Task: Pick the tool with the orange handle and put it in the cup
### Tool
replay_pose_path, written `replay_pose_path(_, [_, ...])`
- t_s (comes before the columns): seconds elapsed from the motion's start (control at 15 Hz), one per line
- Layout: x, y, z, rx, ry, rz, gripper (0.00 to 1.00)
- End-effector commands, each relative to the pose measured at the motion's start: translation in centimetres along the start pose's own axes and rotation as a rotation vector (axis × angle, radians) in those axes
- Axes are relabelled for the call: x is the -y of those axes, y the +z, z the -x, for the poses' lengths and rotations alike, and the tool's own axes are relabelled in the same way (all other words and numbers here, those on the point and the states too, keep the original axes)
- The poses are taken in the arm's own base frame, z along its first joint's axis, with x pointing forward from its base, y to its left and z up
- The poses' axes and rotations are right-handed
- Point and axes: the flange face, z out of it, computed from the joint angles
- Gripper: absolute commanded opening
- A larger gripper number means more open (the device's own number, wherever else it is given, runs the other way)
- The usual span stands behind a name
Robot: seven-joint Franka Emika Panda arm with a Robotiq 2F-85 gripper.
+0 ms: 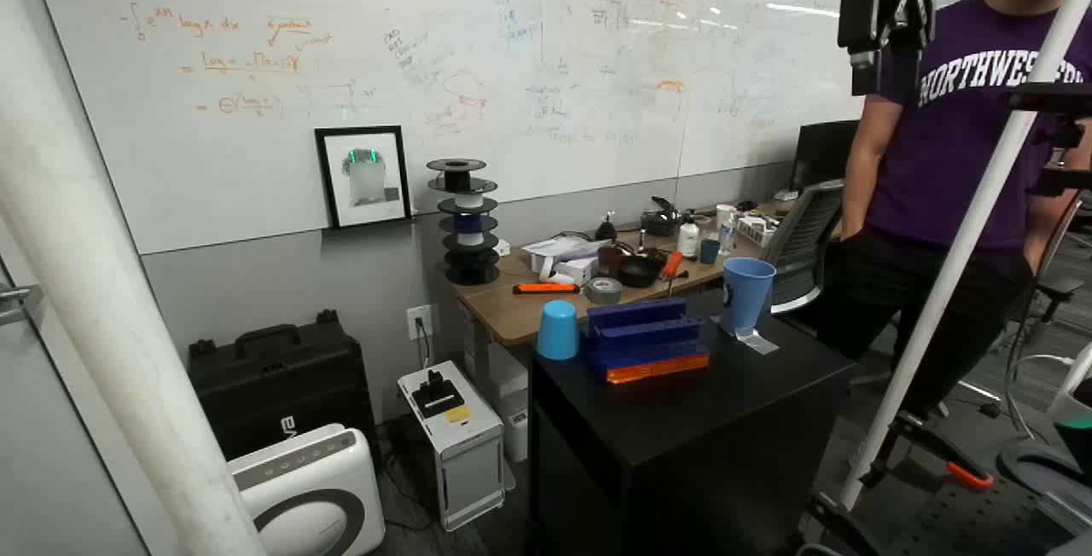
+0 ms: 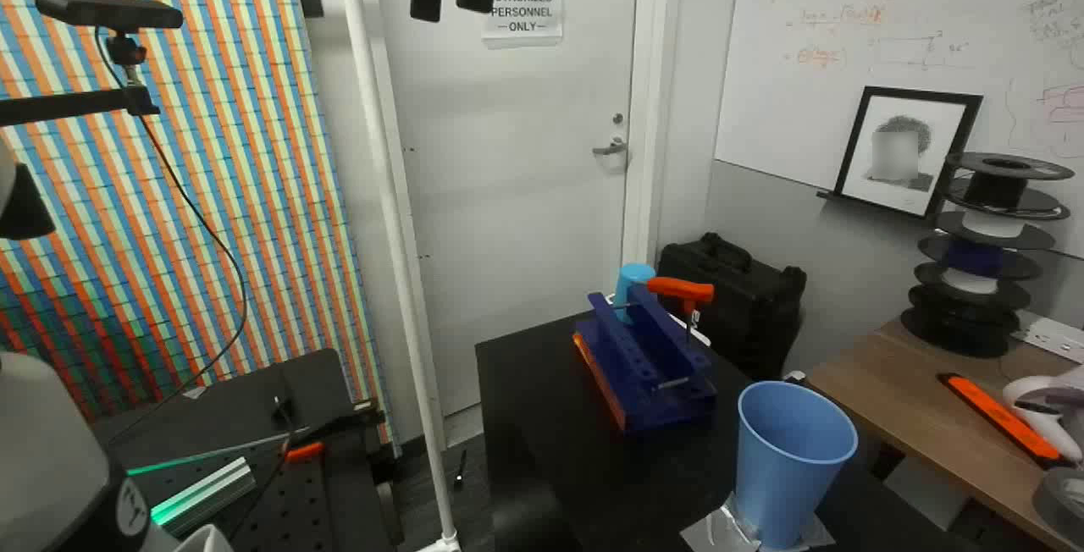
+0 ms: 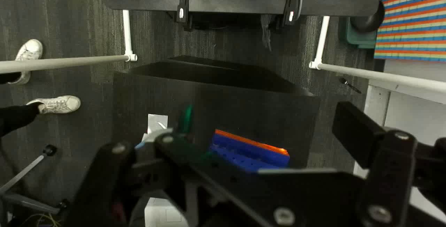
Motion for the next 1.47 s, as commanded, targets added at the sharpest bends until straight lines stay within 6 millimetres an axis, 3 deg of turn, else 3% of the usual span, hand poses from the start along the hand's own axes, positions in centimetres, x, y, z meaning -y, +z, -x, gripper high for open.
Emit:
replay_pose_path(0.0, [0.0, -0.2, 0.0, -0.003, 0.0, 0.0, 1.0])
replay_pose_path(1.27, [0.0, -0.5, 0.1, -0.01, 0.001, 0.0, 1.0])
replay_pose_path(1.4, [0.1, -1.3, -0.3, 0.022, 0.005, -0.001, 1.0])
